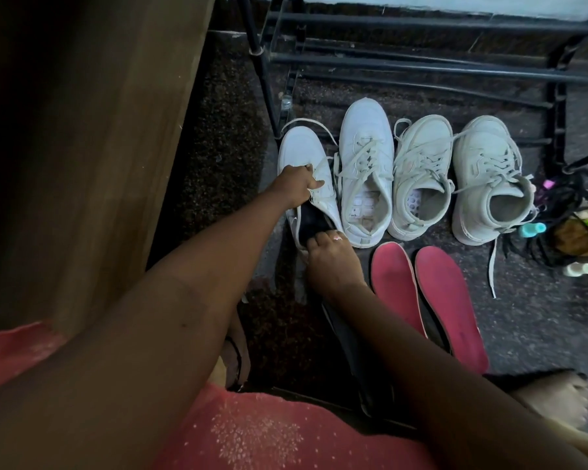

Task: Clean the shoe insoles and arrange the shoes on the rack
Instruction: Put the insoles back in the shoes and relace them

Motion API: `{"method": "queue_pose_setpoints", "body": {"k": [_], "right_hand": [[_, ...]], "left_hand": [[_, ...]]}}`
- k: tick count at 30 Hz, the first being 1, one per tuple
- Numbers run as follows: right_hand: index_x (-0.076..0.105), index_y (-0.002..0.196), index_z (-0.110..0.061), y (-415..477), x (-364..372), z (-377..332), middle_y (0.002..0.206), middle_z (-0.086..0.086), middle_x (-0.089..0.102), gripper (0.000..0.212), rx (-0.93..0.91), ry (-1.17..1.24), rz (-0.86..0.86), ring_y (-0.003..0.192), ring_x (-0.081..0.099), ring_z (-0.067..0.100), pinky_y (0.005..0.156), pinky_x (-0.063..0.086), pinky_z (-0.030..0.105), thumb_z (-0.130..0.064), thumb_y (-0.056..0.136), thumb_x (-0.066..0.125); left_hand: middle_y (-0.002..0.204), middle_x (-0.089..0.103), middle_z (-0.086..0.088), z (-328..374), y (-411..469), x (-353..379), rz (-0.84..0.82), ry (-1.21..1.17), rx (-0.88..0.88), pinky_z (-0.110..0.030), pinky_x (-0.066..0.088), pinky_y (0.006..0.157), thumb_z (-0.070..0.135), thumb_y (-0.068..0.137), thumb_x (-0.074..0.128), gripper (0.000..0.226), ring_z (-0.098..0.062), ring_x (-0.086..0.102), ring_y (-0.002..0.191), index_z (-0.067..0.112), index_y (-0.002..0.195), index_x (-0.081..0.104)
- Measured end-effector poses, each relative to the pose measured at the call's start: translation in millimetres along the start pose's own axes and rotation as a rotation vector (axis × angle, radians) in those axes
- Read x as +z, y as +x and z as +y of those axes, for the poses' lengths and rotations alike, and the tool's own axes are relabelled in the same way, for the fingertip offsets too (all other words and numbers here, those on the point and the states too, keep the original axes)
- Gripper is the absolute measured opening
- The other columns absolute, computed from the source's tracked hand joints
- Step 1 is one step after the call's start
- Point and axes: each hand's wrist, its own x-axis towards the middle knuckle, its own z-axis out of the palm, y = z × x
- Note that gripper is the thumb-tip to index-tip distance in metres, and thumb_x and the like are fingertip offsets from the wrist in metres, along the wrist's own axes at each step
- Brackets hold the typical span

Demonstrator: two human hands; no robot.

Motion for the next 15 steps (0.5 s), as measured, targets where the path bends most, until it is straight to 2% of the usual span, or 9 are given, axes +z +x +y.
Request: {"method": "queue_pose_setpoints", "body": {"k": [3, 7, 10, 12, 15], "right_hand": [[0.059, 0.107, -0.009, 14, -15, -5, 0.106, 0.01, 0.064, 0.022, 0.029, -0.014, -0.212, 0.101, 0.059, 0.027, 0.082, 0.043, 0.033, -0.015, 0.092, 0.045], [0.06, 0.118, -0.015, 29, -18, -8, 0.12, 0.006, 0.06, 0.028, 0.081, -0.039, -0.442, 0.115, 0.055, 0.025, 0.096, 0.039, 0.034, -0.021, 0.095, 0.046], [0.058, 0.123, -0.014, 41, -16, -7, 0.126, 0.004, 0.058, 0.032, 0.155, 0.002, -0.574, 0.116, 0.055, 0.023, 0.086, 0.041, 0.03, -0.024, 0.094, 0.05], [0.055, 0.126, -0.011, 48, -18, -7, 0.129, 0.005, 0.054, 0.036, 0.187, 0.02, -0.655, 0.118, 0.054, 0.024, 0.085, 0.043, 0.029, -0.02, 0.092, 0.052], [0.056, 0.124, -0.009, 53, -19, -6, 0.128, 0.005, 0.054, 0.034, 0.195, 0.041, -0.633, 0.117, 0.055, 0.024, 0.083, 0.044, 0.03, -0.015, 0.091, 0.053]], "left_hand": [[0.154, 0.02, -0.018, 0, 0, 0, -0.003, 0.001, -0.004, -0.025, 0.023, 0.114, -0.008, 0.09, 0.039, 0.054, -0.026, 0.022, 0.143, 0.016, 0.137, 0.047], [0.154, 0.021, -0.019, 1, 1, -1, 0.001, 0.013, 0.0, -0.027, 0.024, 0.114, -0.01, 0.089, 0.04, 0.054, -0.027, 0.024, 0.142, 0.015, 0.137, 0.047], [0.153, 0.021, -0.02, 1, 1, 0, -0.002, 0.032, 0.012, -0.027, 0.023, 0.114, -0.01, 0.09, 0.037, 0.055, -0.03, 0.025, 0.141, 0.015, 0.138, 0.047], [0.154, 0.02, -0.019, 1, 1, 1, -0.002, 0.039, 0.012, -0.027, 0.021, 0.115, -0.01, 0.09, 0.035, 0.055, -0.031, 0.023, 0.142, 0.015, 0.138, 0.046], [0.154, 0.018, -0.019, 0, 2, 1, -0.001, 0.052, 0.013, -0.027, 0.02, 0.115, -0.009, 0.091, 0.035, 0.055, -0.031, 0.022, 0.142, 0.016, 0.139, 0.045]]}}
